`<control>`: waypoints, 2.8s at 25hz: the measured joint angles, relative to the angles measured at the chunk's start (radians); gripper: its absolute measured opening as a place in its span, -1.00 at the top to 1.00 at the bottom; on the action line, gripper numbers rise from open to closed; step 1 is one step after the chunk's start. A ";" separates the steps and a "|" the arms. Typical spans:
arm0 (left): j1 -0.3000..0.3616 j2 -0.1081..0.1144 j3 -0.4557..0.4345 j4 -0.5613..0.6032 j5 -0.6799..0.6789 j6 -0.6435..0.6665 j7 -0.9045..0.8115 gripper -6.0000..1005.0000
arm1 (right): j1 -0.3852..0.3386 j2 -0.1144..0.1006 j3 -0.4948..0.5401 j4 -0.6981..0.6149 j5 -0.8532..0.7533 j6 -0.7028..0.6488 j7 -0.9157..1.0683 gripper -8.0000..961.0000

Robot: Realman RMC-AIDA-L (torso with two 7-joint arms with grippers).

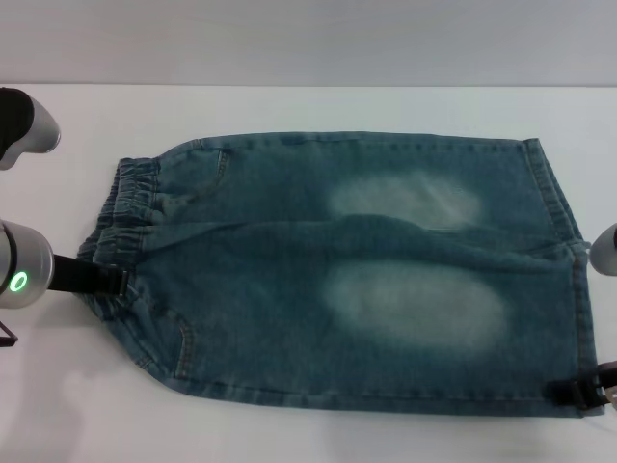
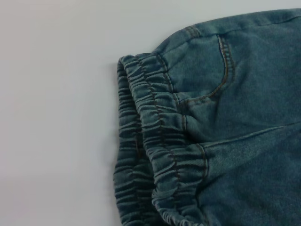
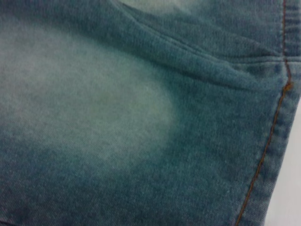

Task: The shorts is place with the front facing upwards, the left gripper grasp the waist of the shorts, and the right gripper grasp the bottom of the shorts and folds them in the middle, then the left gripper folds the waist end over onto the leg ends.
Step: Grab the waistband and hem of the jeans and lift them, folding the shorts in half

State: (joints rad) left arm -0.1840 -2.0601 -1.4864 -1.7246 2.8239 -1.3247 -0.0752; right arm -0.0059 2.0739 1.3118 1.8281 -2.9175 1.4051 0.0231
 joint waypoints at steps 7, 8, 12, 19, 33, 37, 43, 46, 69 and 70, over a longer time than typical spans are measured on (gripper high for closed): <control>-0.001 0.000 0.000 0.000 0.000 0.000 0.000 0.88 | 0.004 -0.004 0.003 -0.006 0.001 0.006 -0.002 -0.19; -0.001 0.000 0.000 0.000 0.000 0.000 0.000 0.88 | 0.004 -0.004 0.005 -0.007 0.001 0.006 -0.003 -0.17; -0.002 0.000 0.000 0.000 0.000 0.000 0.000 0.88 | 0.006 -0.003 0.008 -0.010 0.001 0.009 -0.009 0.27; -0.002 0.000 0.000 0.000 0.000 0.001 0.000 0.88 | 0.008 -0.002 0.007 -0.005 0.002 0.007 -0.010 0.58; 0.006 0.000 -0.002 -0.009 -0.002 0.038 -0.001 0.88 | 0.076 -0.003 0.014 0.111 0.006 -0.048 -0.023 0.90; 0.008 0.000 -0.004 -0.012 -0.006 0.046 -0.001 0.88 | 0.084 -0.002 0.019 0.133 0.007 -0.066 -0.023 0.95; 0.039 0.000 -0.008 -0.058 -0.006 0.113 -0.019 0.88 | 0.074 -0.002 0.027 0.178 0.005 -0.096 -0.023 0.94; 0.065 0.000 -0.009 -0.093 -0.001 0.163 -0.027 0.88 | 0.060 -0.002 0.028 0.201 0.004 -0.131 -0.023 0.93; 0.090 0.000 -0.023 -0.026 -0.008 0.569 -0.029 0.89 | -0.124 0.001 0.093 0.045 0.001 -0.857 -0.077 0.87; 0.085 0.000 -0.019 -0.012 -0.008 0.587 -0.029 0.89 | -0.125 0.001 0.091 0.031 0.002 -0.877 -0.075 0.87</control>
State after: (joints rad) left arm -0.0987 -2.0602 -1.5054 -1.7367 2.8156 -0.7379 -0.1043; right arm -0.1306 2.0753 1.4033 1.8588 -2.9159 0.5282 -0.0520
